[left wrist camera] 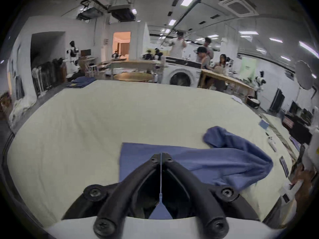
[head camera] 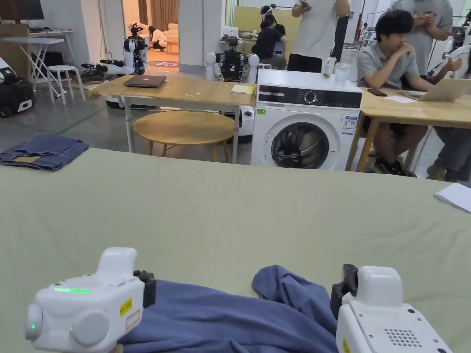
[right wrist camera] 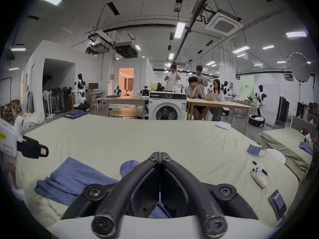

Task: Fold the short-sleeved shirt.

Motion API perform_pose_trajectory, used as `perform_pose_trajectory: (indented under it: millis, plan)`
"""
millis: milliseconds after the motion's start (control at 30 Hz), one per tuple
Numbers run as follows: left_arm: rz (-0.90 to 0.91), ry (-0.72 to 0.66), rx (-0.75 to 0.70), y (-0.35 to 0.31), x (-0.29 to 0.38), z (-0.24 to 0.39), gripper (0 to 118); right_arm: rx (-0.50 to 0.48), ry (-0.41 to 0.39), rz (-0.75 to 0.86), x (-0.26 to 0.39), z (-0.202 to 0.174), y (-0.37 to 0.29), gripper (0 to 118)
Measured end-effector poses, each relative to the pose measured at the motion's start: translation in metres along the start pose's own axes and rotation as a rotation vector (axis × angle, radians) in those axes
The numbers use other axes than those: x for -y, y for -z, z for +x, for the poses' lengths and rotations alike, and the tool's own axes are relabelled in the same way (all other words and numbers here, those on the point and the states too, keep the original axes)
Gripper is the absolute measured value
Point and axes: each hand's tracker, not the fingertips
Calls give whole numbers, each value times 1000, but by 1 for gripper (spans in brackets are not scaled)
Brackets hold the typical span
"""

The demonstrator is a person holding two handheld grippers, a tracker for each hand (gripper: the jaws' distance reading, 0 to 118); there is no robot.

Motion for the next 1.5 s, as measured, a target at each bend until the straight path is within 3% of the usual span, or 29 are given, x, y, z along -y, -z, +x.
perform_pose_trajectory:
  millis: [300,333,367,433,467,500,700,767,800,833,867,900,1100,1200,1333,1400,1467,1500]
  plan:
    - [-296,-113,2,88,-57,-64,2,-10,-13,-22,4,0,10,0]
    - [-325,-126,14,97,-57,-67,17,-10,-15,-27,4,0,11,0]
    - [-366,-135,0,109,-57,-69,43,-7,-19,-31,6,1,12,0]
    - [-408,-135,1,124,-55,-71,46,-1,-26,-42,9,3,13,0]
    - [-422,-122,-12,133,-53,-70,63,2,-30,-48,12,5,13,0]
    - [-444,-111,-23,140,-52,-70,66,5,-34,-53,14,7,14,0]
    - [-583,-75,-73,186,-28,-62,65,40,-39,-98,25,23,16,0]
    - [-525,-4,-120,187,-25,-54,61,54,-38,-113,28,30,16,0]
    - [-512,15,-137,185,-24,-48,51,60,-38,-117,29,33,16,0]
    - [-491,68,-134,182,-22,-42,35,67,-37,-119,30,37,16,0]
    - [-467,123,-101,180,-20,-36,10,75,-36,-124,30,41,16,0]
    - [-459,151,-89,177,-20,-28,0,80,-34,-127,31,44,16,0]
    - [-381,44,1,152,-19,-28,0,108,8,-168,16,78,25,0]
    - [-322,76,-2,128,-20,-25,0,72,24,-240,5,99,42,0]
    - [-282,22,27,101,-19,-31,0,55,-11,-394,-4,114,77,0]
    - [-261,5,25,89,-15,-34,0,41,-7,-439,-1,120,94,12]
    - [-267,3,27,81,-13,-35,0,25,3,-543,5,123,116,46]
    - [-270,-3,25,78,-11,-37,0,12,13,-578,9,124,125,57]
